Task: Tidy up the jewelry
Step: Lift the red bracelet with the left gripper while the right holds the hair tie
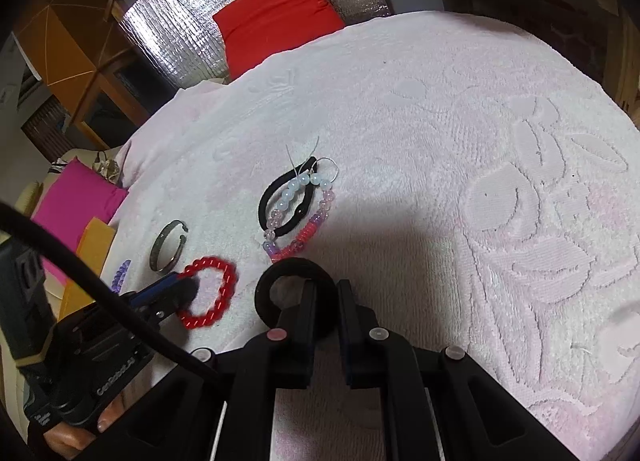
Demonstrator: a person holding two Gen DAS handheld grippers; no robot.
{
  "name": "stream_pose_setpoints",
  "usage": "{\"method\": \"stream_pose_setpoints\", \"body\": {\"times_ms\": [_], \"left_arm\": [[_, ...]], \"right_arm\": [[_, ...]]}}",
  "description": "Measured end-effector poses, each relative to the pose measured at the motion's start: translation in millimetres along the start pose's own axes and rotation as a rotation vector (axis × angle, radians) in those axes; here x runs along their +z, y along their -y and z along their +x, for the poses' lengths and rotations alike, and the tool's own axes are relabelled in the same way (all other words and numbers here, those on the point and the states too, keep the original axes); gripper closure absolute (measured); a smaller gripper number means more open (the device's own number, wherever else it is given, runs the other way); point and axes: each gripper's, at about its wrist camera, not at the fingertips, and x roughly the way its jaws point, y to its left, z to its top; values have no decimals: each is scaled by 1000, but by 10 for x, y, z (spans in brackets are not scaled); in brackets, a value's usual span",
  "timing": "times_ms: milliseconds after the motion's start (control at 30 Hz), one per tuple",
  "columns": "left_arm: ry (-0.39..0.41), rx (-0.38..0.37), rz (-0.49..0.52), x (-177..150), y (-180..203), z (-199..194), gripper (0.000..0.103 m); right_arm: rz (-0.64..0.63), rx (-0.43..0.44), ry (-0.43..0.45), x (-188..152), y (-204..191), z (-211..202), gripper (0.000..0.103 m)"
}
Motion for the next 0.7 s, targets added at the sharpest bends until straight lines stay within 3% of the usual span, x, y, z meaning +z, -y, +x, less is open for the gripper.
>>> {"method": "stream_pose_setpoints", "body": {"times_ms": [367, 700], "left_arm": [[5, 52, -20, -51, -218, -135, 90], [1, 101, -54, -175, -564, -252, 90]], "right_arm": [[9, -4, 15, 7, -66, -20, 89], [-54, 59, 23, -33, -366, -40, 89]]}}
